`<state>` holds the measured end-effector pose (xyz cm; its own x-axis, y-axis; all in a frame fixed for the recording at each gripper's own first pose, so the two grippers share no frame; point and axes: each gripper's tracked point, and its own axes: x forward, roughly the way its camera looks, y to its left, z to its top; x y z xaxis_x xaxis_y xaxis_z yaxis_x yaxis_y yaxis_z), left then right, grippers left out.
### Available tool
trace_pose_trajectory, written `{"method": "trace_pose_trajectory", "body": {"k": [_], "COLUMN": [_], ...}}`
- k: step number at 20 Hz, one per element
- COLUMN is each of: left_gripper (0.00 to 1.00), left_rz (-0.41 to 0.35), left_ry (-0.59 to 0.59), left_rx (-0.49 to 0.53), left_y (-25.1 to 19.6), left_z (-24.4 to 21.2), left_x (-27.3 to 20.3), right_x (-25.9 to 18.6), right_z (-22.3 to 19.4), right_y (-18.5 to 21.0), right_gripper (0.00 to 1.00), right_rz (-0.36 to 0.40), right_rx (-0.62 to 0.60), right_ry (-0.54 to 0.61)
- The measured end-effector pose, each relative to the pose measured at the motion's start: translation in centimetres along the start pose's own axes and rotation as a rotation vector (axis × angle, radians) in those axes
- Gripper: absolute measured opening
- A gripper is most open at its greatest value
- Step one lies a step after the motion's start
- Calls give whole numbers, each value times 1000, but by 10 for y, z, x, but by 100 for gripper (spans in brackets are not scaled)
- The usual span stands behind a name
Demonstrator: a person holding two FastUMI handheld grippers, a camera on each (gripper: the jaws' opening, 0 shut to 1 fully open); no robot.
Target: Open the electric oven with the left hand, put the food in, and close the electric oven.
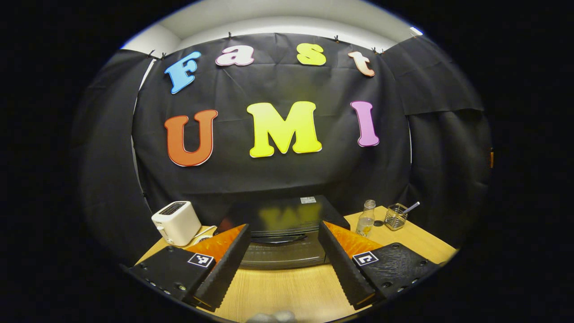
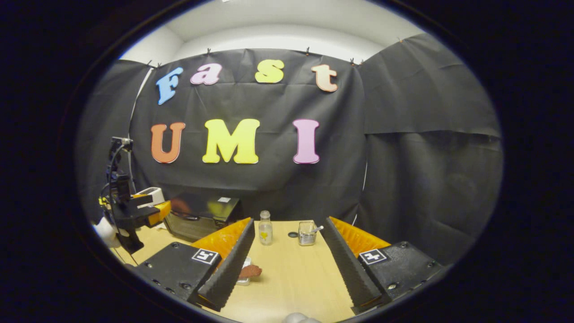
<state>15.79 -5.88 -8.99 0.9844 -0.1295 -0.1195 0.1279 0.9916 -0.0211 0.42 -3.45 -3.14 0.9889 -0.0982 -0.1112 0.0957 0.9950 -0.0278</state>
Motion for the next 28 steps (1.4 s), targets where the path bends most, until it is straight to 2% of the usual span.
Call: {"method": "trace_pose_trajectory", "body": {"k": [1,6,7,12,19,23,28], "left_gripper": [97,97,97,97,96,96,96], "left_rz": [3,27,31,50,36,31,16], "left_ry": [14,69,75,158,182,195,205], "left_rx": [1,3,3,-2,-37,-38,-41], "left_y": [1,13,16,27,26,25,22], "left_z": [-6,-34,-38,-74,-79,-82,-90], "left_x": [13,64,73,104,108,95,72], "right_x": [0,5,6,8,12,13,0], "right_z": [-2,-10,-12,-17,-25,-28,-34], "right_y": [-2,-4,-5,-6,-3,-2,1], "right_gripper": [96,99,96,99,99,96,99], "right_rz": [-8,-38,-42,-57,-53,-42,-19], "right_rx": [4,9,11,18,33,32,27], "right_ry": [8,57,64,95,105,105,113]}}
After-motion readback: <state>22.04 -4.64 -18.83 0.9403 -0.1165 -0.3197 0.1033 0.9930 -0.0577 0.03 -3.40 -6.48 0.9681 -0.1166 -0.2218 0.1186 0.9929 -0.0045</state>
